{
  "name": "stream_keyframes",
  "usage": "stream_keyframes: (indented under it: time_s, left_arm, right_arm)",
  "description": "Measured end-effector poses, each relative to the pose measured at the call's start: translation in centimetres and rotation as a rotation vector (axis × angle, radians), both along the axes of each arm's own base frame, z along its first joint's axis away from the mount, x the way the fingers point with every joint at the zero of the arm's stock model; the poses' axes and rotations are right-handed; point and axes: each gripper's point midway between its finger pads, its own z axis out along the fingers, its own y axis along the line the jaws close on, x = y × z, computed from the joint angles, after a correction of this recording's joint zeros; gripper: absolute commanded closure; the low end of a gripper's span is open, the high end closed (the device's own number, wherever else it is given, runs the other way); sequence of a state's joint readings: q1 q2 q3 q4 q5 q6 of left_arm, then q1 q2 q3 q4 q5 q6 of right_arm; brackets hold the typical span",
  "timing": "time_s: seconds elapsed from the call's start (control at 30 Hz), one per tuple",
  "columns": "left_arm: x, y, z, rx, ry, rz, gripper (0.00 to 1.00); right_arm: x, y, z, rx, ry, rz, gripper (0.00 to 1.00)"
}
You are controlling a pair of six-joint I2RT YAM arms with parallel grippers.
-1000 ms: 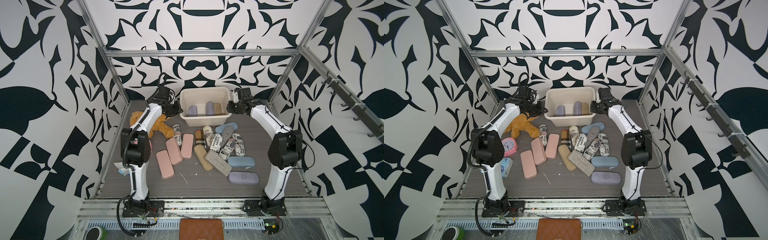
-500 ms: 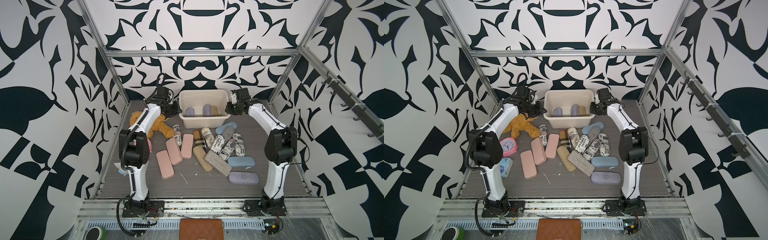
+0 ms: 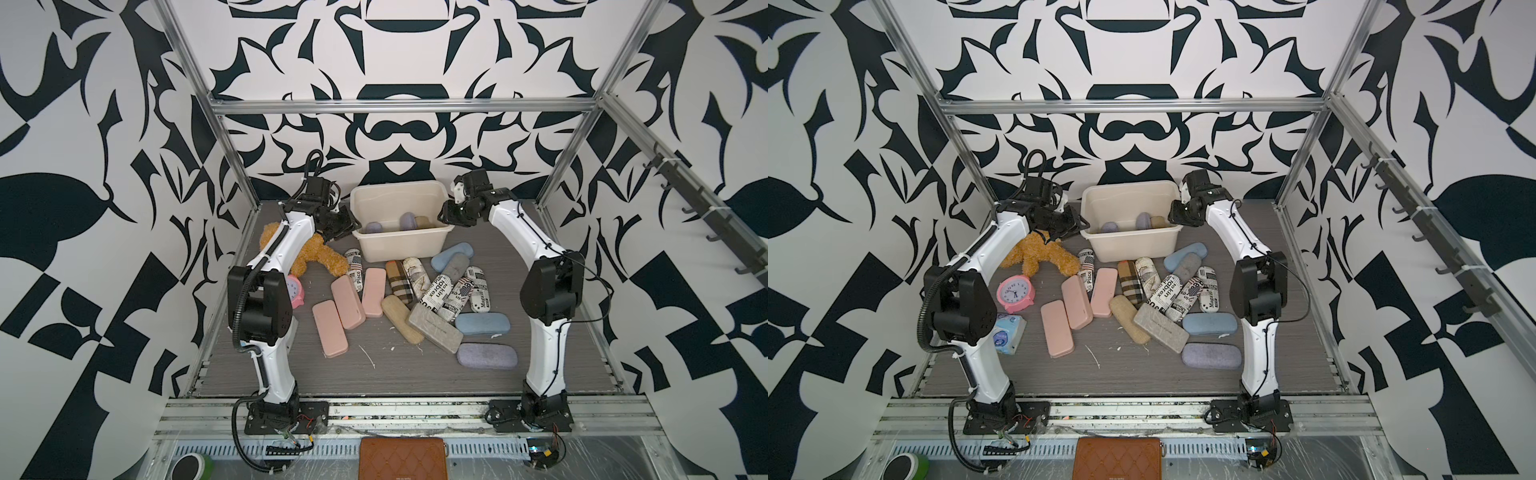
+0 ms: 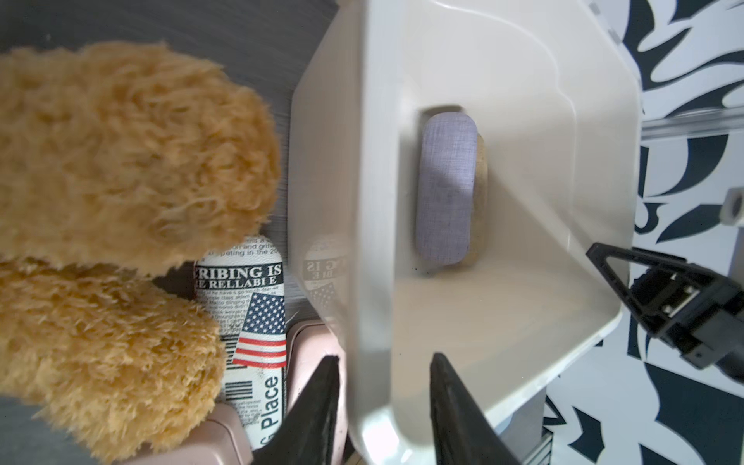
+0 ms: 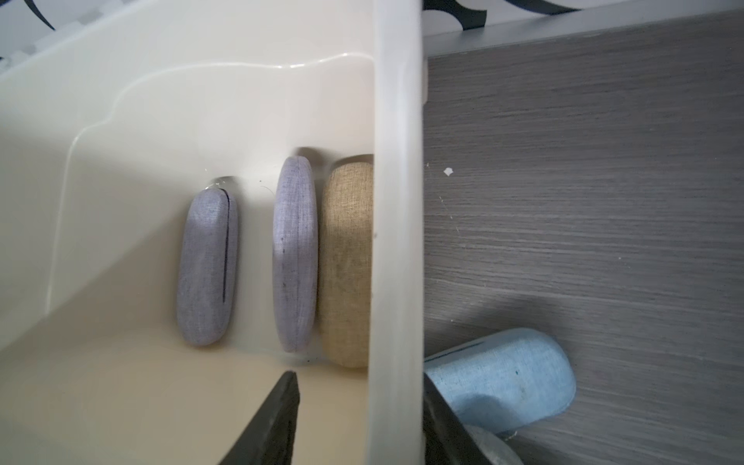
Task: Put the glasses cases into the storage boxes
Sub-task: Adjust the storage box at the center of the board, then pick up the glasses case at the center of the board.
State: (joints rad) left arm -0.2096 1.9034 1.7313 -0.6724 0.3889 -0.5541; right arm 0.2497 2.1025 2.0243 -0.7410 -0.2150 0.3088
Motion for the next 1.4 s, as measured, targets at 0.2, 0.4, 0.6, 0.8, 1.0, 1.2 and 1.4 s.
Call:
stream_keyframes:
  time_s: [0.2, 0.4, 0.6, 0.8, 1.0, 1.2, 1.4]
  left_arm:
    - [0.2, -0.6, 2.5, -0.038, -0.047, -0.025, 0.34]
    - [-1.9, -0.3, 6.9, -0.071, -0.15, -0.026, 0.2]
    - [-8.6, 1.3, 11.9, -0.134, -0.325, 0.019, 0.01]
    - [-12.5, 2.3, 12.2, -0.187, -0.422, 0.061, 0.01]
    - [-11.3, 1.2, 8.9, -0.215, -0.309, 0.036, 0.01]
    - [-11.7, 0.6, 8.5, -0.238, -0.273, 0.011, 0.01]
    - [-11.9, 0.5, 8.7, -0.244, -0.275, 0.003, 0.01]
  right_arm:
    - [0.3, -1.3, 3.7, -0.047, -0.074, -0.026, 0.33]
    - [-2.9, -3.6, 7.6, -0.099, -0.142, -0.067, 0.32]
    - [-12.8, -7.6, 4.7, -0.163, -0.062, -0.152, 0.32]
    - [-23.0, -10.5, -0.2, -0.223, 0.088, -0.218, 0.31]
    - [-28.4, -11.7, -6.6, -0.256, 0.283, -0.254, 0.3]
    - [-27.8, -11.3, -10.5, -0.296, 0.38, -0.216, 0.28]
    - [-23.7, -10.1, -12.6, -0.337, 0.39, -0.119, 0.26]
